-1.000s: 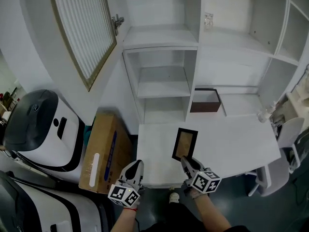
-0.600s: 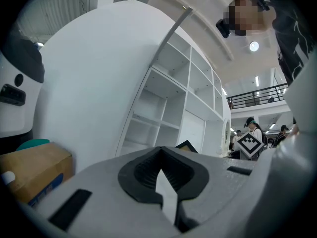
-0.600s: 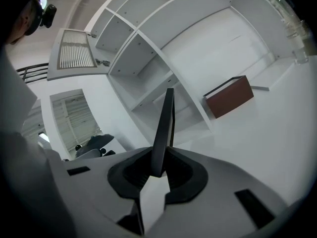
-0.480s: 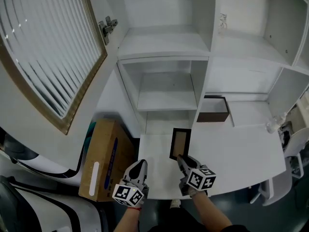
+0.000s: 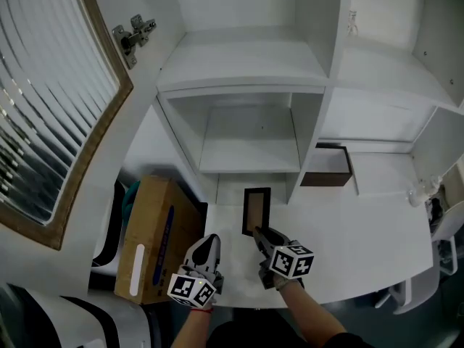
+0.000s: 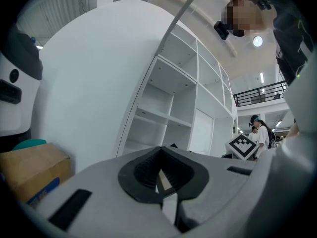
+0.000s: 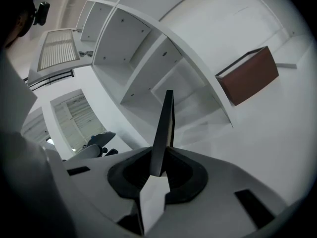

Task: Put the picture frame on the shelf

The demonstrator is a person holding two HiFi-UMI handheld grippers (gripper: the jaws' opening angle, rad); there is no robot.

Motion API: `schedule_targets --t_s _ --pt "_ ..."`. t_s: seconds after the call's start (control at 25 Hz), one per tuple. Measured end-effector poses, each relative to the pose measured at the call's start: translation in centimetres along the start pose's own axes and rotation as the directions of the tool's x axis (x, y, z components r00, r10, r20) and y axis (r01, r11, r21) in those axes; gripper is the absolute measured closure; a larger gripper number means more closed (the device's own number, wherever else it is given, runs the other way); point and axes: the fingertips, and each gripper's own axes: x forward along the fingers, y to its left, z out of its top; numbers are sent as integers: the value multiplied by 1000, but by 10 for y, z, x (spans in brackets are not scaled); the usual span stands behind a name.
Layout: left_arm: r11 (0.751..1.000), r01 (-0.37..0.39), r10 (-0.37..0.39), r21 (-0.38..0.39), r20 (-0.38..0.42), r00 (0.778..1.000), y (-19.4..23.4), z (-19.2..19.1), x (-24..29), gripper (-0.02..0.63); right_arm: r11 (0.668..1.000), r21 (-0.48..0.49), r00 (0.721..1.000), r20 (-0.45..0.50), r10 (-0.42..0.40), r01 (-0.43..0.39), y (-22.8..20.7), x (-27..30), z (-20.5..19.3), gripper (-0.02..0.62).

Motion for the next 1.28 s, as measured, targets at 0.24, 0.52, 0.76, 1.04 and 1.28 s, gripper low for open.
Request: schedule_targets --t_s 0.24,0.52,0.76,1.04,1.28 --pt "1000 -14 14 6 -18 1000 3 -6 5 603 996 87 1000 -13 13 -11 -13 20 -2 537" --pt "1000 -3 3 10 -27 1000 5 -17 15 603 982 189 1000 6 17 -17 -29 44 7 537" --pt "1000 22 -22 -3 -32 999 6 -18 27 603 967 254 1000 14 23 -26 -35 59 13 537" --pt "999 34 -34 4 -49 998 14 -21 32 603 936 351 1000 11 -5 1 -44 75 18 535" --pt "999 35 -34 0 -48 998 19 -17 33 603 873 487 999 20 -44 29 -56 83 22 534"
